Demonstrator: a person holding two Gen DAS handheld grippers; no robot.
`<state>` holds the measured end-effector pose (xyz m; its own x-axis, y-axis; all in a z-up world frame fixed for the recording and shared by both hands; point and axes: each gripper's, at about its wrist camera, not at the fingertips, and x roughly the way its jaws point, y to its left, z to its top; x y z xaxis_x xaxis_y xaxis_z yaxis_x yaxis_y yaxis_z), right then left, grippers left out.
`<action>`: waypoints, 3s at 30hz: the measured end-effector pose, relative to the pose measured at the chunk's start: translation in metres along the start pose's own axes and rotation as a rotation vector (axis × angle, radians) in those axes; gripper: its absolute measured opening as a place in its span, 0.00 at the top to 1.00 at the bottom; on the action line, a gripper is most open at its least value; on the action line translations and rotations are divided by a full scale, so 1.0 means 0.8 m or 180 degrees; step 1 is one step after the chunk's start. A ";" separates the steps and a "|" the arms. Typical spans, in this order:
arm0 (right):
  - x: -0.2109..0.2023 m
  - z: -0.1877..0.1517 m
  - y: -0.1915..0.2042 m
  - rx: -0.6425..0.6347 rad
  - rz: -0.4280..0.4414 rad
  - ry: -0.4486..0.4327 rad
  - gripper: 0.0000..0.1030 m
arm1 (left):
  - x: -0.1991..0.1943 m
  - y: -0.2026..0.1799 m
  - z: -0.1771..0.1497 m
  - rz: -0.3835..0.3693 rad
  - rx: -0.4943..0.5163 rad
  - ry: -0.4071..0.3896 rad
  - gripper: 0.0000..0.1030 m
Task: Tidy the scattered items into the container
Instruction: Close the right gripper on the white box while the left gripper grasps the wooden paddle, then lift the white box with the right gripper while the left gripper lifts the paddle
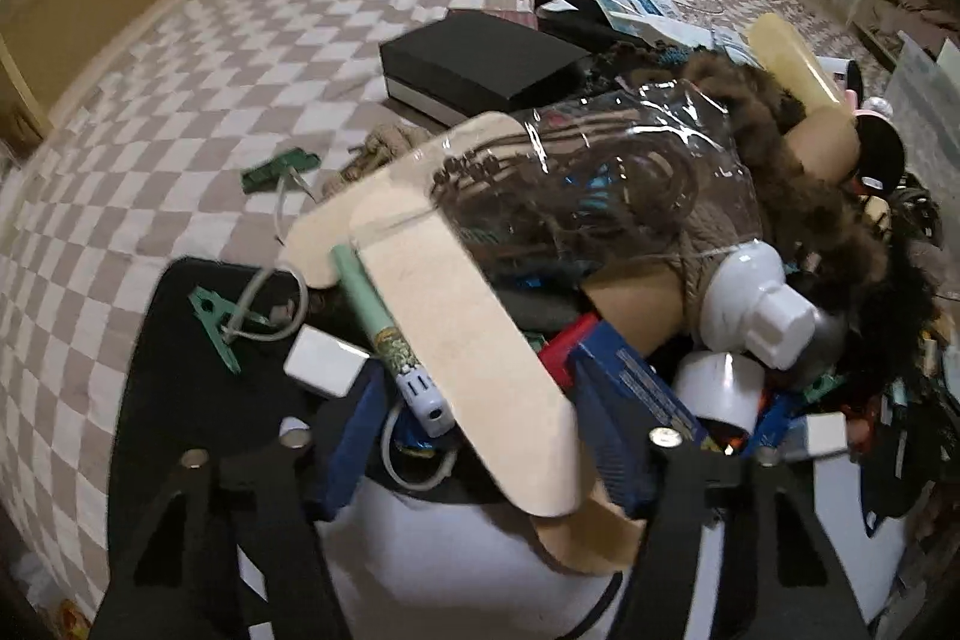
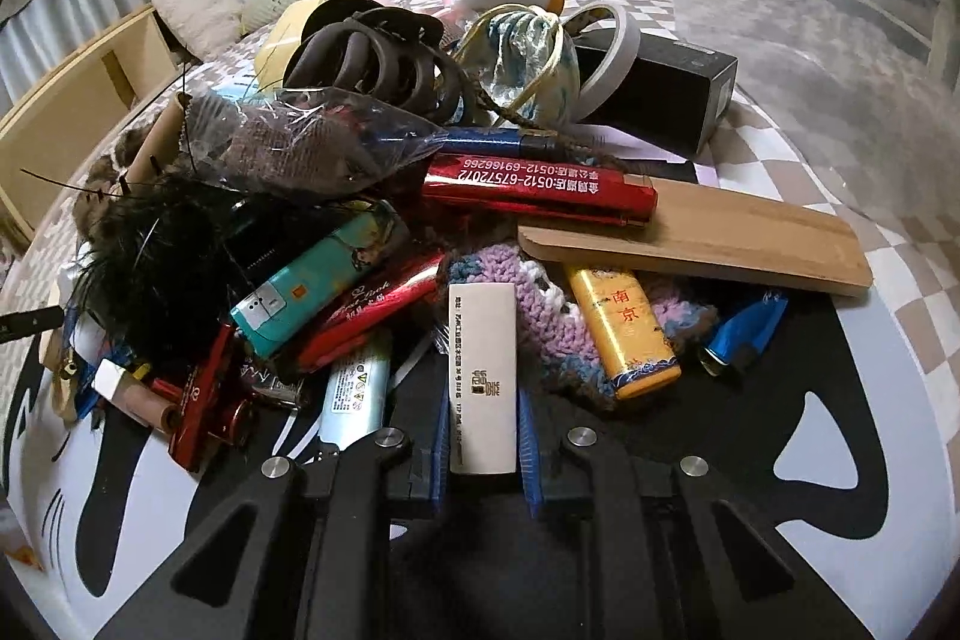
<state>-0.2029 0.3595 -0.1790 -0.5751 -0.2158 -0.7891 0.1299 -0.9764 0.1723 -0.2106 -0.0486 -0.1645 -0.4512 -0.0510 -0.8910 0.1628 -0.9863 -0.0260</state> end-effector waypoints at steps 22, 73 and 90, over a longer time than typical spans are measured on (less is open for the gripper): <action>0.001 -0.008 -0.005 -0.0040 -0.0026 -0.0023 0.80 | -0.030 -0.009 -0.057 0.0086 0.0580 -0.0094 0.74; -0.056 -0.078 0.042 -0.0304 0.0284 0.0838 0.80 | -0.045 -0.003 -0.133 -0.0037 0.0586 -0.0094 0.63; -0.053 -0.076 0.082 -0.0633 0.0254 0.0872 0.49 | -0.032 0.001 -0.127 -0.0177 0.0436 0.0003 0.67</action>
<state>-0.1208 0.3052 -0.1700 -0.3222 -0.2561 -0.9113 0.3360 -0.9310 0.1429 -0.1099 -0.0320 -0.1876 -0.4554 0.0043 -0.8903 0.0163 -0.9998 -0.0131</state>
